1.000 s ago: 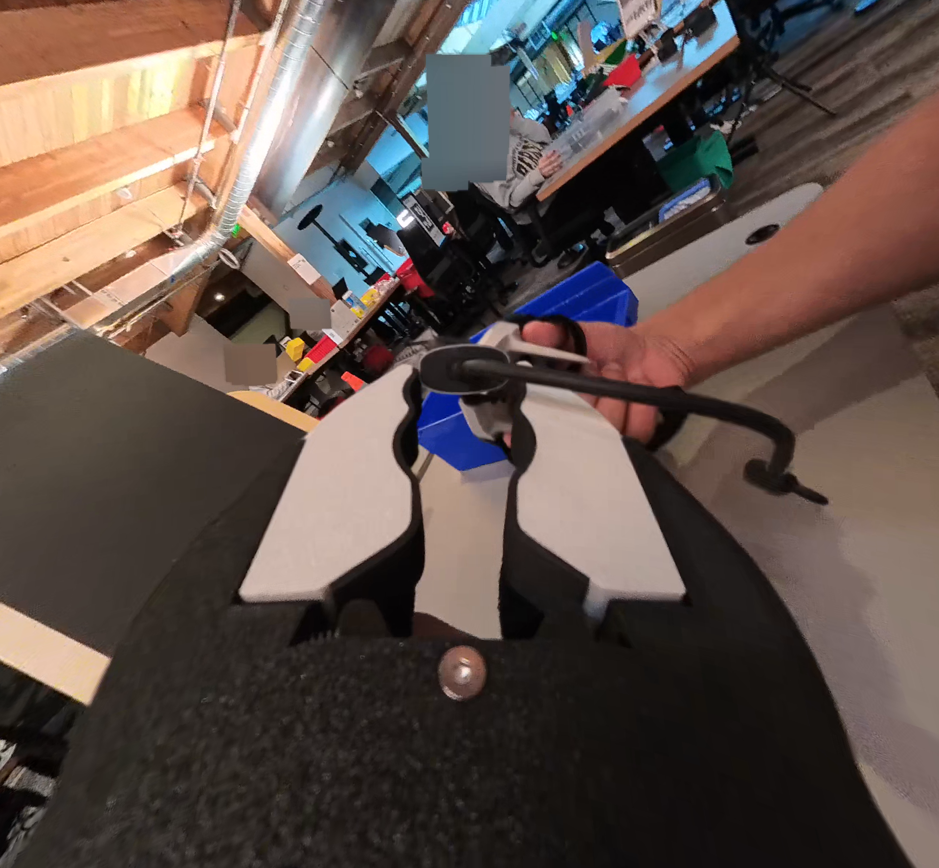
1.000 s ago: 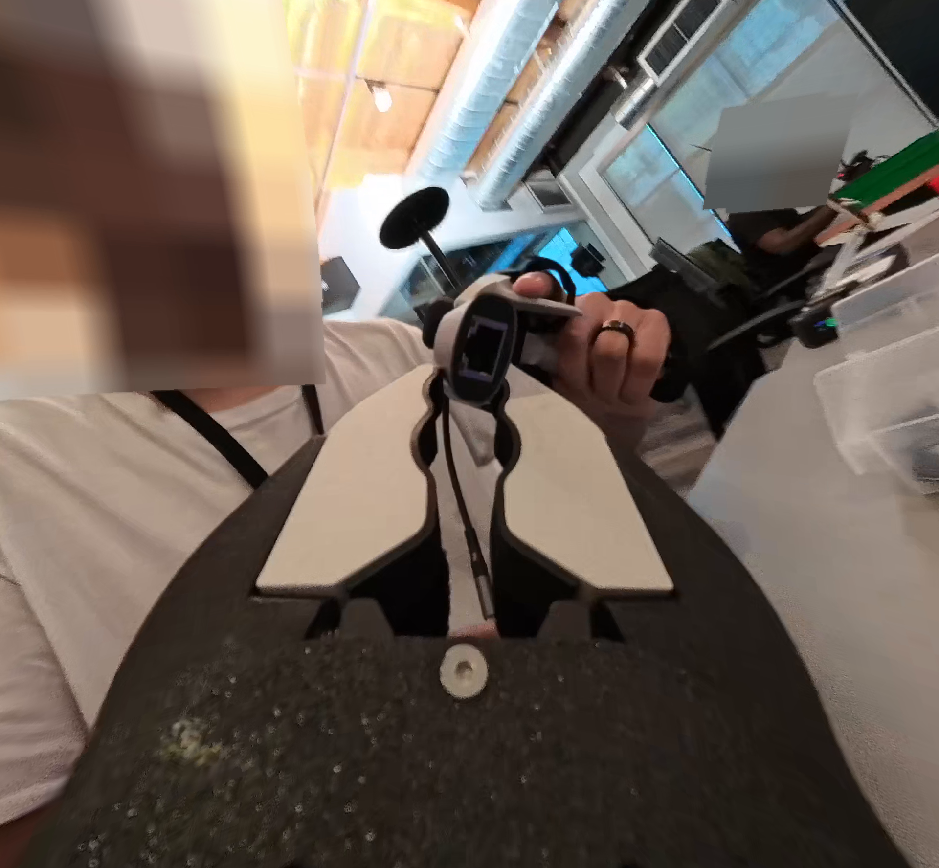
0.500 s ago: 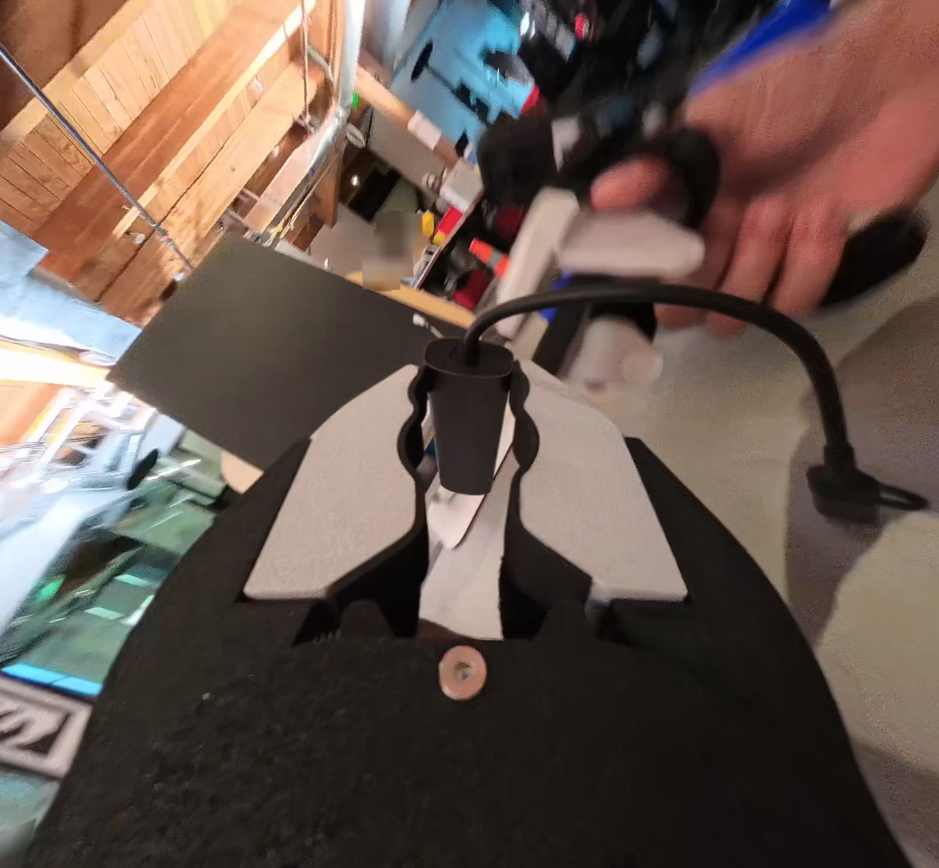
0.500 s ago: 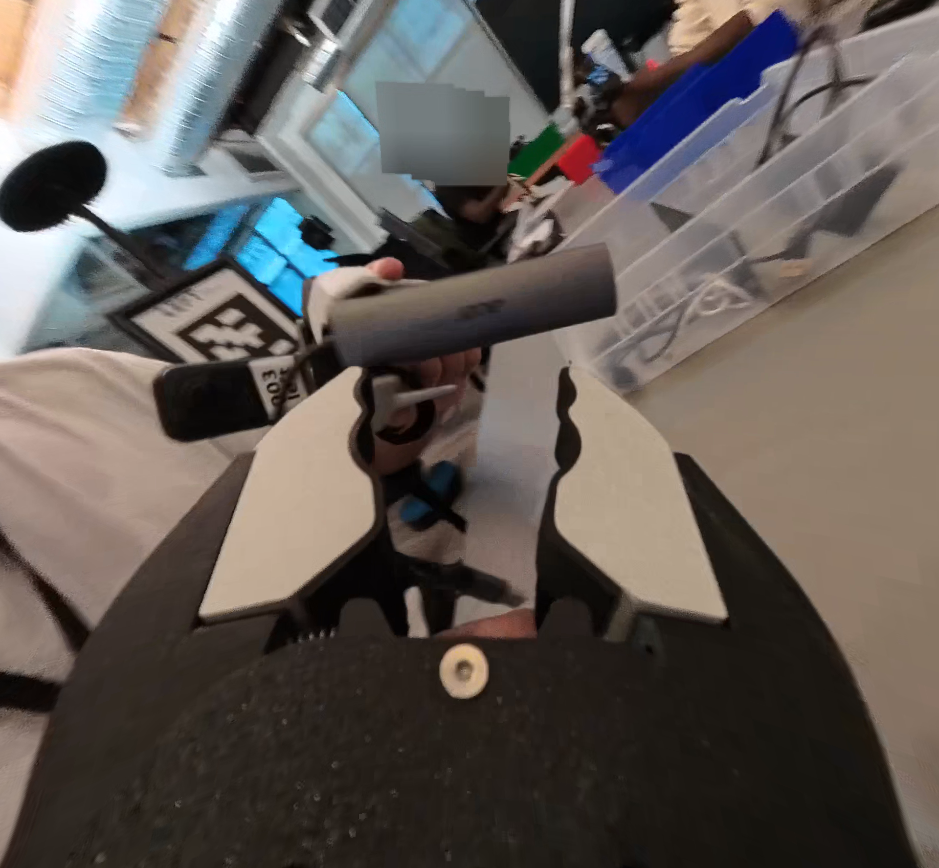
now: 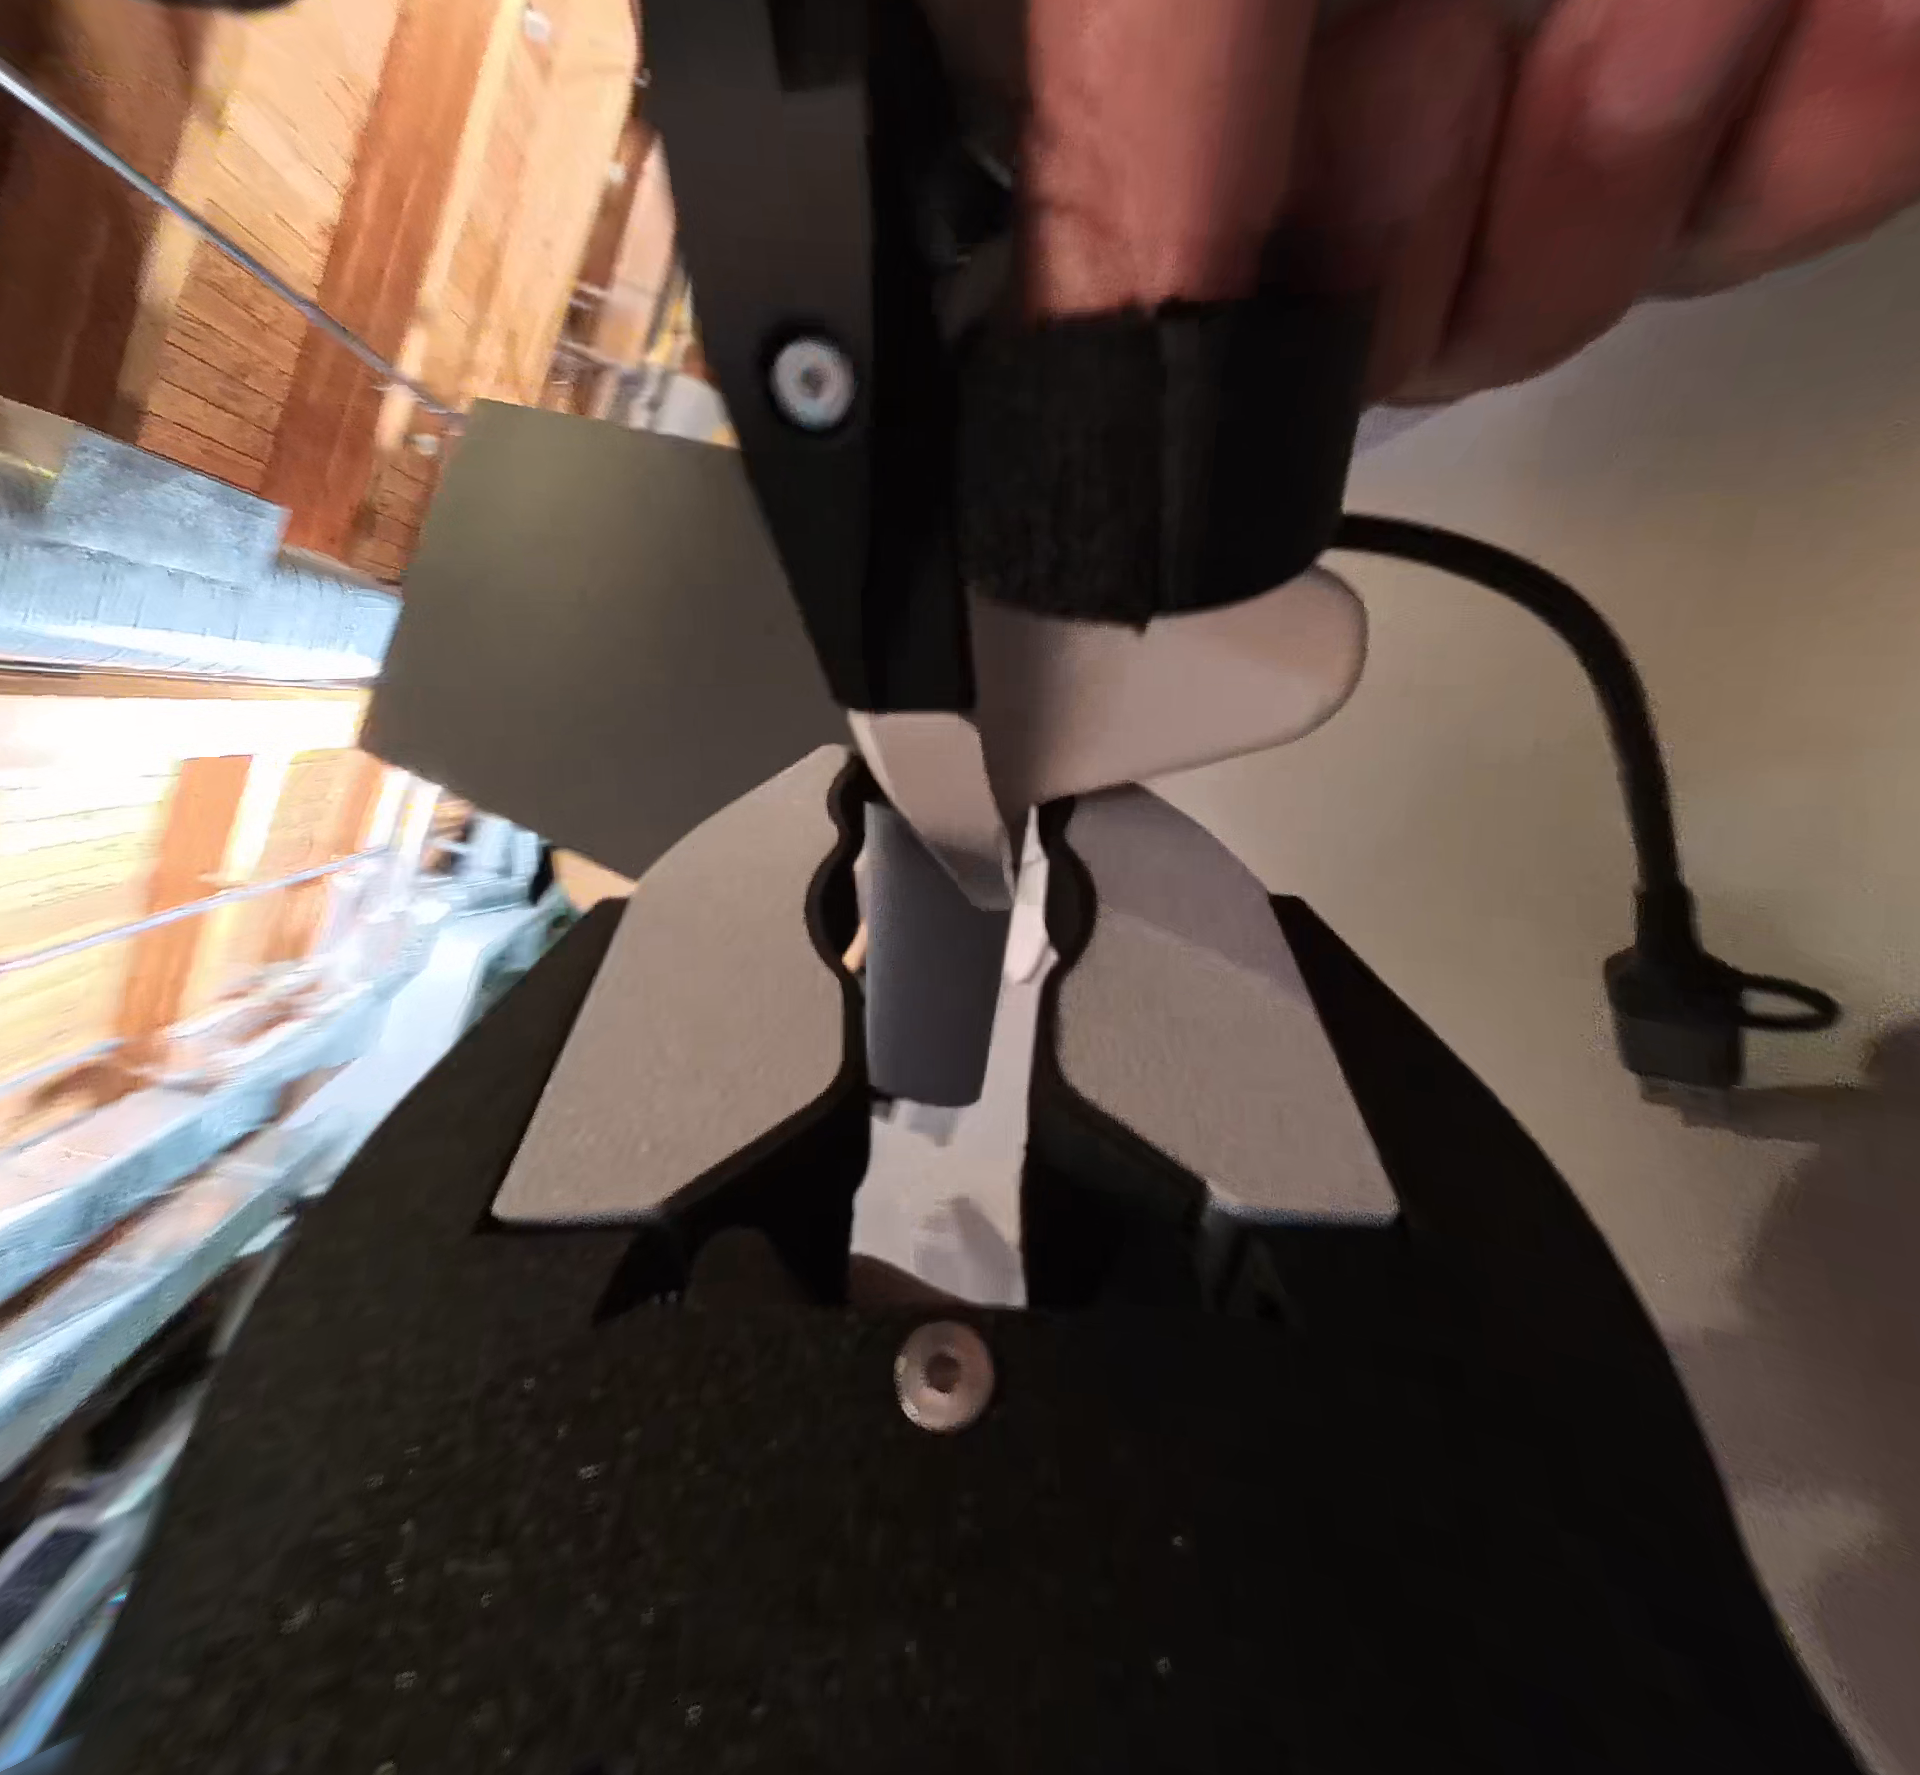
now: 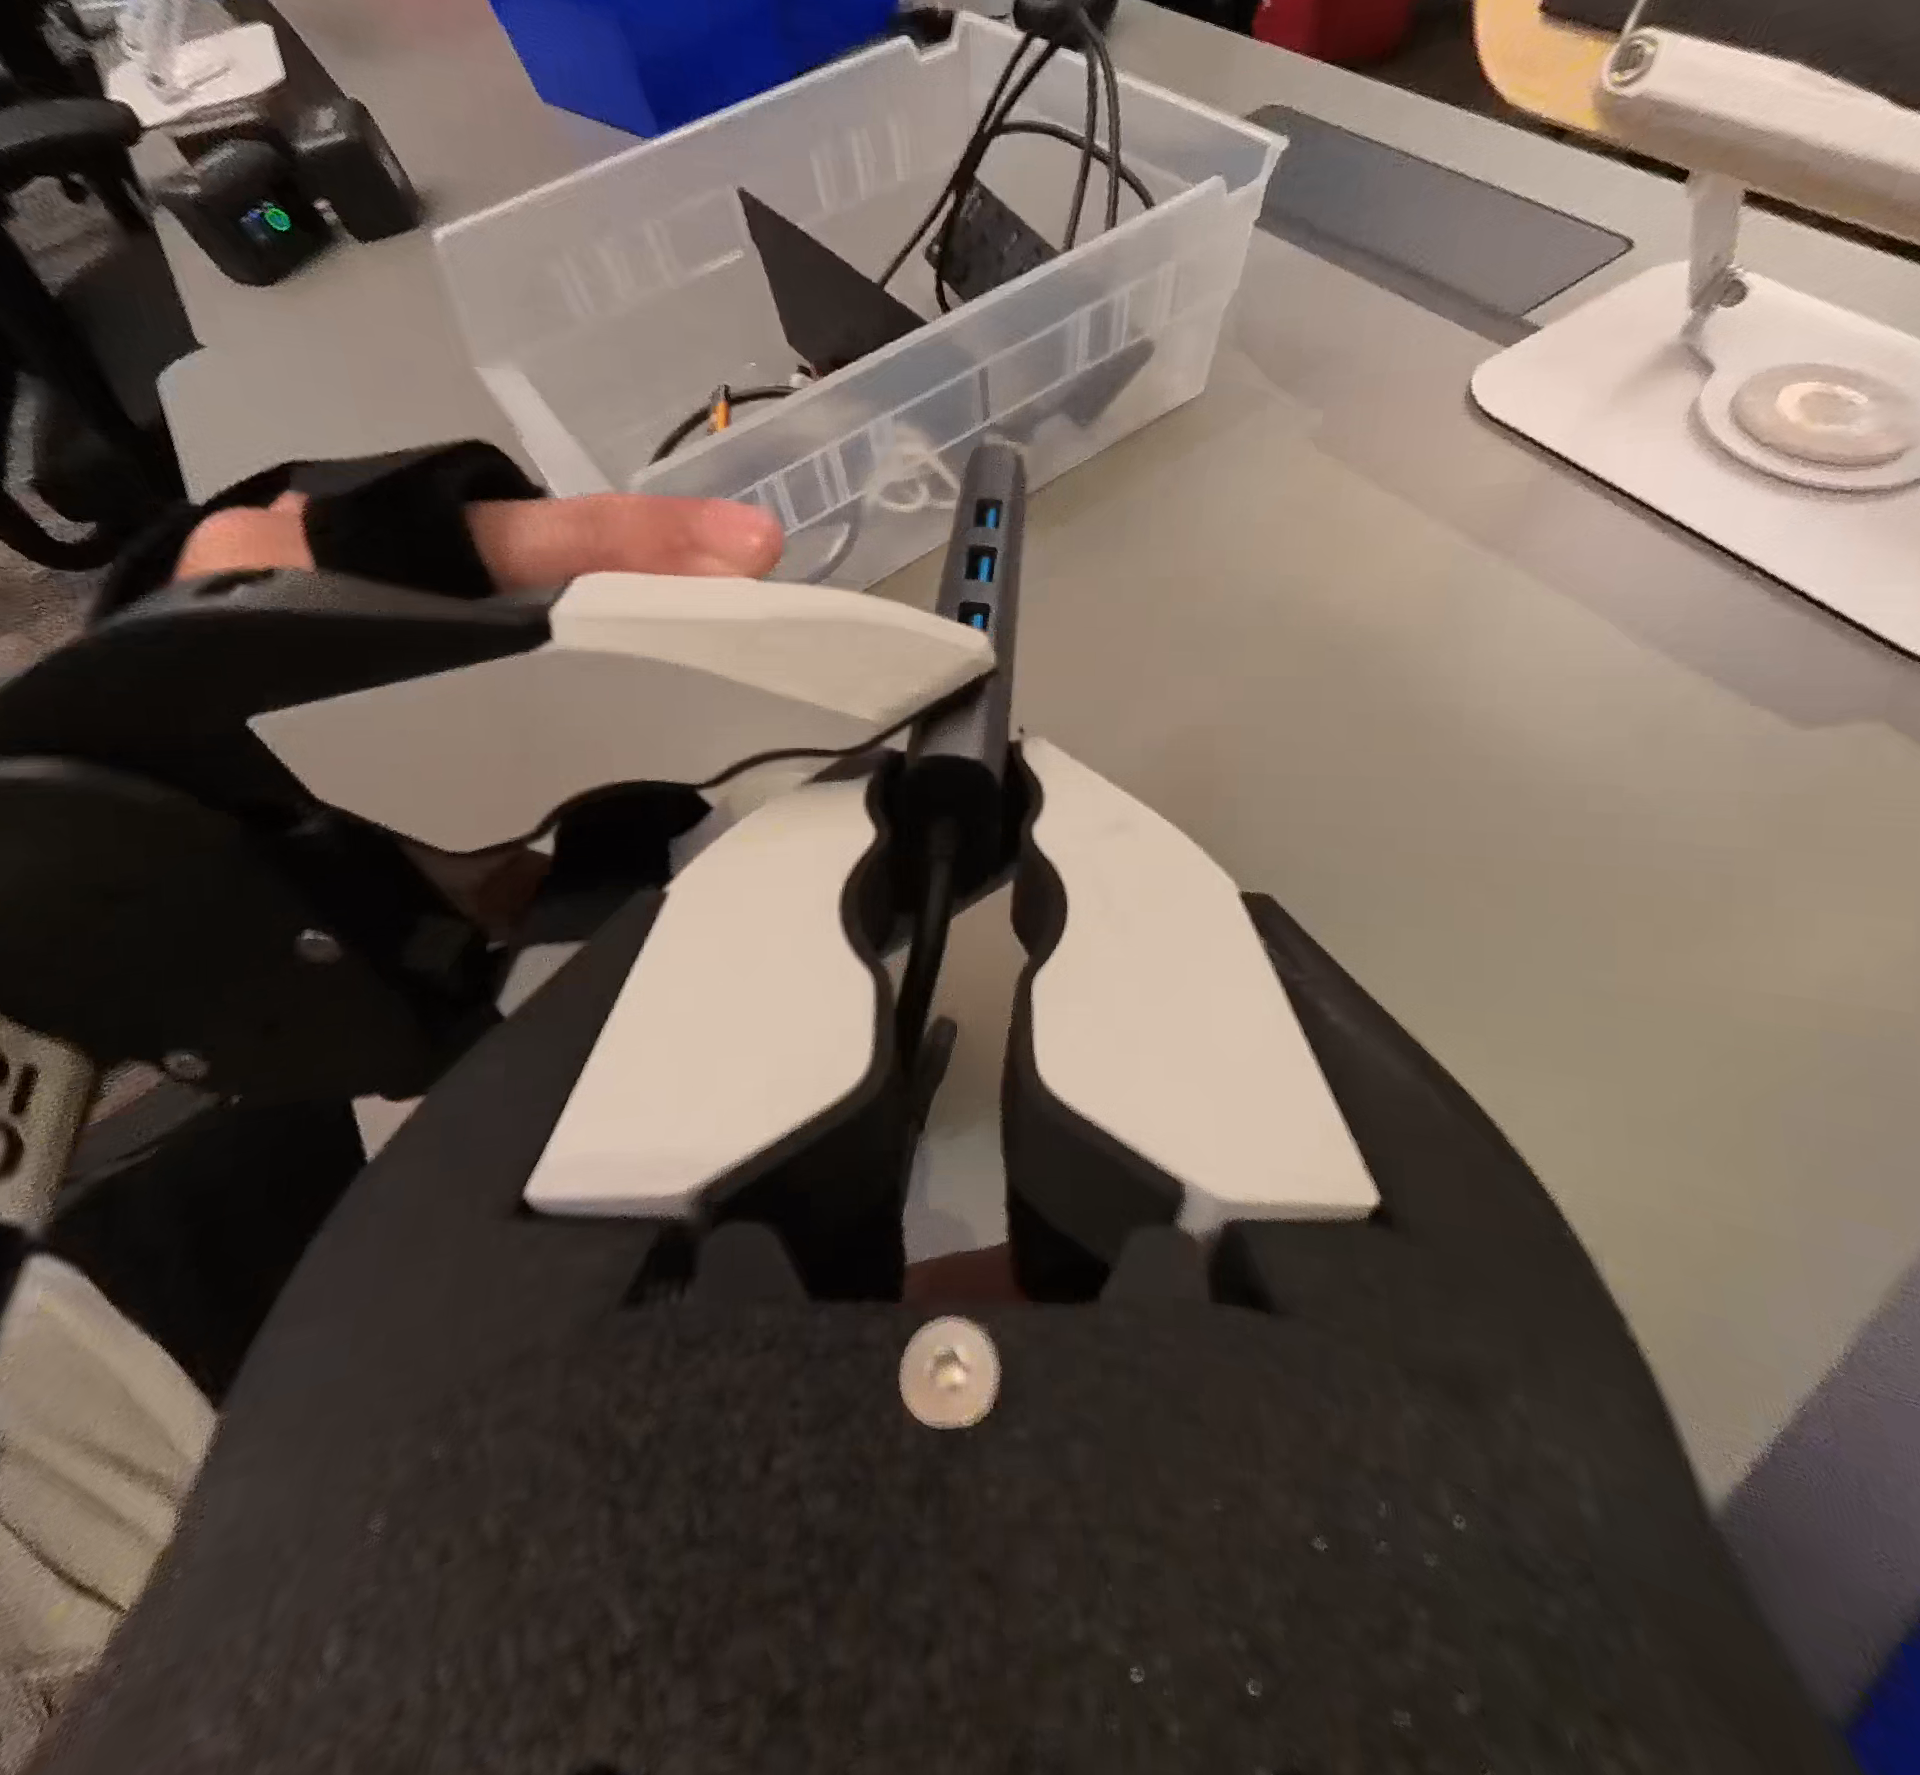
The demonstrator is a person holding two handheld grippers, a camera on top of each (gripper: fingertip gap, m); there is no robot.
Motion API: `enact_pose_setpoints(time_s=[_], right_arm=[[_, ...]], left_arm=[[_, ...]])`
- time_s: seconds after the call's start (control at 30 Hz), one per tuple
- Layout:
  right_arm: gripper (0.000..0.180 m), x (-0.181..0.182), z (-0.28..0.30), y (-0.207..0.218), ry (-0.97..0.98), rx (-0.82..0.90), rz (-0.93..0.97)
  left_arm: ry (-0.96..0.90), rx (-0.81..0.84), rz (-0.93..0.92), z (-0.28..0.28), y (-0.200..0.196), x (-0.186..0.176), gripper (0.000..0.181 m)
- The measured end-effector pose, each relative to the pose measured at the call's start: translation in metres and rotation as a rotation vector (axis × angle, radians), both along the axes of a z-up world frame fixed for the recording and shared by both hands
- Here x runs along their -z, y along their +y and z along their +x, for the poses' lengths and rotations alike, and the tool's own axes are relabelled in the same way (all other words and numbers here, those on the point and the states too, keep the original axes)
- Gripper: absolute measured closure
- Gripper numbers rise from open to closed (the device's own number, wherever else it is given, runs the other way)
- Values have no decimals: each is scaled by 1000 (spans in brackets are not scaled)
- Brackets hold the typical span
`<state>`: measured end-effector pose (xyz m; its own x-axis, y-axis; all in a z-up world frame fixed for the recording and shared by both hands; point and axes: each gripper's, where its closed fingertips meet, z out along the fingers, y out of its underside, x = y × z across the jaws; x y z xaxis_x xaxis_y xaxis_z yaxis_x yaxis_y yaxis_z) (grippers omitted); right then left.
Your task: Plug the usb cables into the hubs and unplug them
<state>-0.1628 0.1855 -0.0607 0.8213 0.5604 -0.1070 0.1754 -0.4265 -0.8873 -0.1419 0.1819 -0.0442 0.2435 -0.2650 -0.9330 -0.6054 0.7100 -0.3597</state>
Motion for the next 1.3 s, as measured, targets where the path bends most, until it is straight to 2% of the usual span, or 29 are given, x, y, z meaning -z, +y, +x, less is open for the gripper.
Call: enact_pose_setpoints(time_s=[0.13, 0.27, 0.33, 0.4, 0.5, 0.63, 0.83, 0.97, 1.13, 1.3], right_arm=[[163, 0, 22, 1, -124, -45, 163], [163, 3, 33, -23, -292, -232, 402], [163, -1, 29, -40, -242, -311, 463], [163, -6, 20, -58, -143, -414, 472], [163, -4, 18, -67, -133, -480, 459], [161, 4, 28, -69, -188, -507, 444], [158, 0, 18, -91, -218, -638, 474], [155, -4, 0, -100, -256, -672, 501], [162, 9, -7, -93, -439, -652, 554], [163, 9, -12, -92, -419, -608, 607]], left_arm=[[-83, 26, -337, -17, 3, 11, 147], [-251, 79, -799, -36, 12, 19, 127], [-280, 190, -982, -31, 0, 19, 130], [-220, 331, -1072, -24, -22, 20, 133], [-190, 418, -1002, -22, -35, 17, 139], [-36, 500, -908, -24, -54, 25, 161], [88, 674, -825, -31, -78, 21, 163], [158, 681, -813, -34, -83, 23, 163], [202, 637, -770, -36, -82, 29, 163], [184, 658, -771, -39, -83, 27, 163]])
